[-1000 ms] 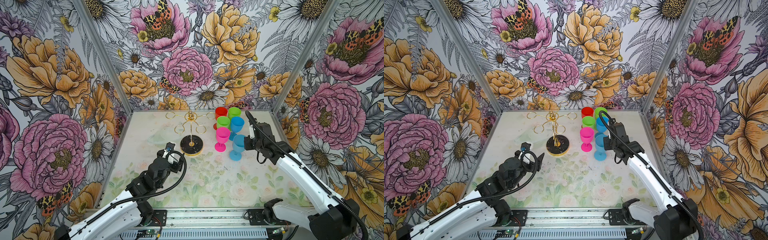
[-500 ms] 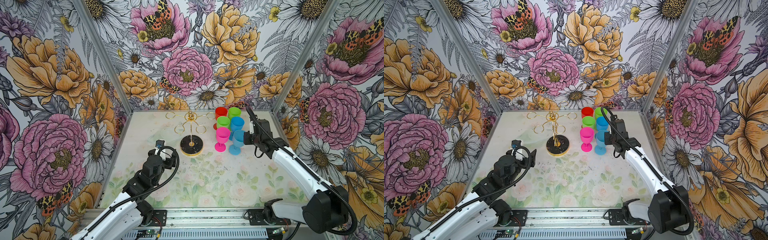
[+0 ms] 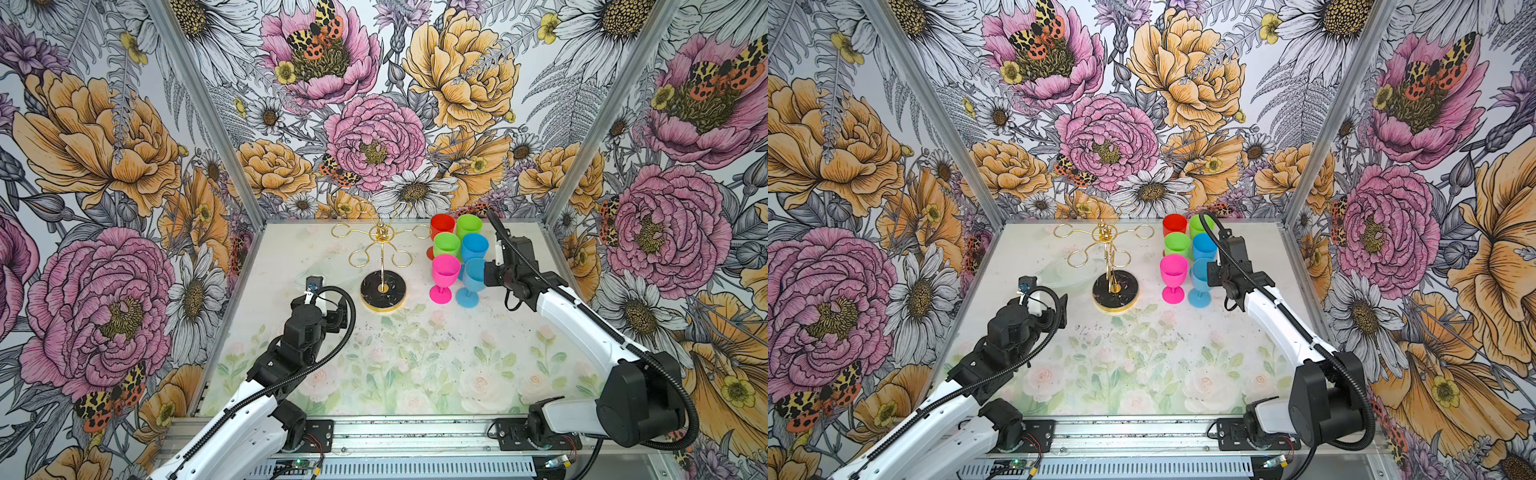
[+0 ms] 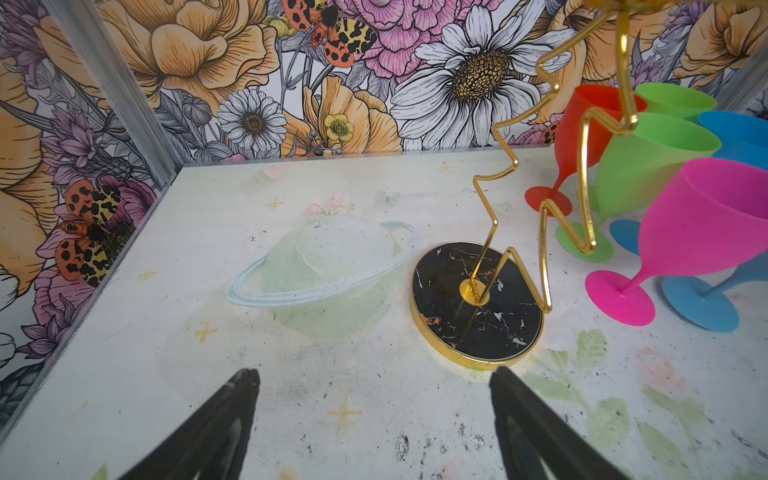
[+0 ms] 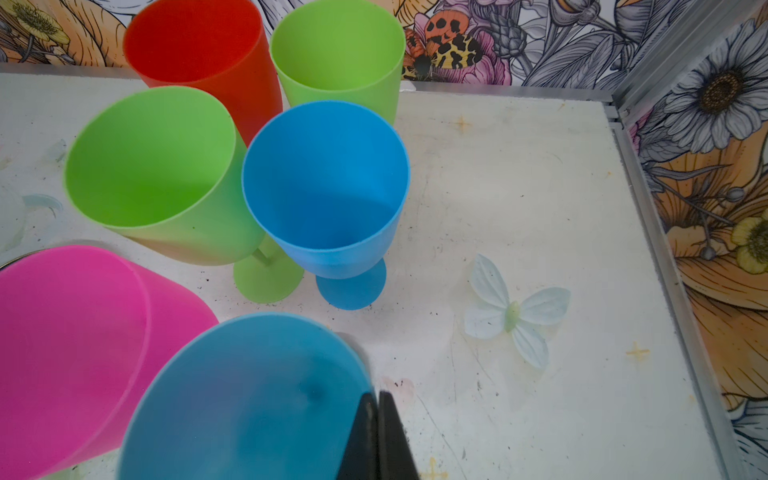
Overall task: Take the wine glass off the wine glass rack
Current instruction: 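Lower the light-blue glass upright beside the blue glass while the left arm draws back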
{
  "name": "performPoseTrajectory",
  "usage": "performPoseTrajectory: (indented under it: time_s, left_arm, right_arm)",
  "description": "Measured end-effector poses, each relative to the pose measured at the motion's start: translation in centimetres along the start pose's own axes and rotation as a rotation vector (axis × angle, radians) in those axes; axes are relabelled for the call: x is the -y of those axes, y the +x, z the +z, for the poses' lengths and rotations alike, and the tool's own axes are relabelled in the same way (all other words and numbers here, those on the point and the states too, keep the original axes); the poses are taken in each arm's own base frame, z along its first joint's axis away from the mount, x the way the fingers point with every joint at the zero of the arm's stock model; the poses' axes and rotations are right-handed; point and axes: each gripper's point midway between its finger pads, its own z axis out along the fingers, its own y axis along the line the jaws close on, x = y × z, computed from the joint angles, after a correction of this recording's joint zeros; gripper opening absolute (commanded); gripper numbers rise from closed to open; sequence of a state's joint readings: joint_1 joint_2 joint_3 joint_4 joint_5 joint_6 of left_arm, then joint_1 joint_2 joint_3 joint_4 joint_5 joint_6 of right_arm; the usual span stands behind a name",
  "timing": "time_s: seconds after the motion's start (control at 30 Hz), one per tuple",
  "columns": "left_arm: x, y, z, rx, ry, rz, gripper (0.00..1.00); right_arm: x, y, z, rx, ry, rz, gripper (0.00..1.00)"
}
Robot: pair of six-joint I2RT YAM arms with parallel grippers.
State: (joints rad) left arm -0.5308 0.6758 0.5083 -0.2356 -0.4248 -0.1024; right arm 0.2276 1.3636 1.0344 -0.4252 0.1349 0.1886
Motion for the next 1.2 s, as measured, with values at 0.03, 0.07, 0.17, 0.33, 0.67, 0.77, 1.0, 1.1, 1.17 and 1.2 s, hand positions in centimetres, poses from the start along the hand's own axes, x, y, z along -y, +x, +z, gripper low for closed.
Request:
performPoseTrajectory:
  time_s: [0.03,0.07,0.17,0.33,0.67,0.77,1.0,1.1,1.17,1.2]
  left_arm:
    - [-0.1,0.0,0.1,-0.001,-0.005,-0.001,0.89]
    - [-0.2,0.0,0.2,-0.003,-0.007,-0.001,0.89]
    - [-0.2,0.2,0.4,-0.008,-0.013,0.004,0.89]
    - [-0.2,0.1,0.4,-0.006,-0.012,0.004,0.89]
    - [-0.2,0.0,0.4,-0.003,-0.012,0.002,0.90]
    - [-0.2,0.0,0.4,-0.003,-0.012,0.002,0.90]
    - [-0.2,0.0,0.4,-0.003,-0.012,0.002,0.90]
    - [-0.2,0.0,0.4,-0.003,-0.012,0.002,0.90]
    - [-0.2,0.0,0.4,-0.003,-0.012,0.002,0.90]
    - [-0.2,0.0,0.4,-0.003,-0.012,0.002,0.90]
  right_arm:
    - [0.0,0.1,0.1,-0.002,0.000,-0.001,0.00]
    - [0.0,0.1,0.2,-0.004,0.000,-0.001,0.00]
    - [0.0,0.3,0.6,-0.013,0.002,-0.003,0.00]
    - [0.1,-0.1,1.1,-0.007,0.006,0.003,0.00]
    - [0.0,-0.8,1.9,0.001,0.007,0.004,0.00]
    - [-0.1,-0.9,2.0,0.000,0.008,0.004,0.00]
    - [-0.1,-1.0,2.1,0.000,0.008,0.004,0.08]
    - [-0.1,-1.0,2.1,0.000,0.008,0.005,0.12]
    - [-0.1,-1.0,2.1,-0.001,0.008,0.005,0.16]
    - [-0.1,-1.0,2.1,-0.001,0.008,0.004,0.17]
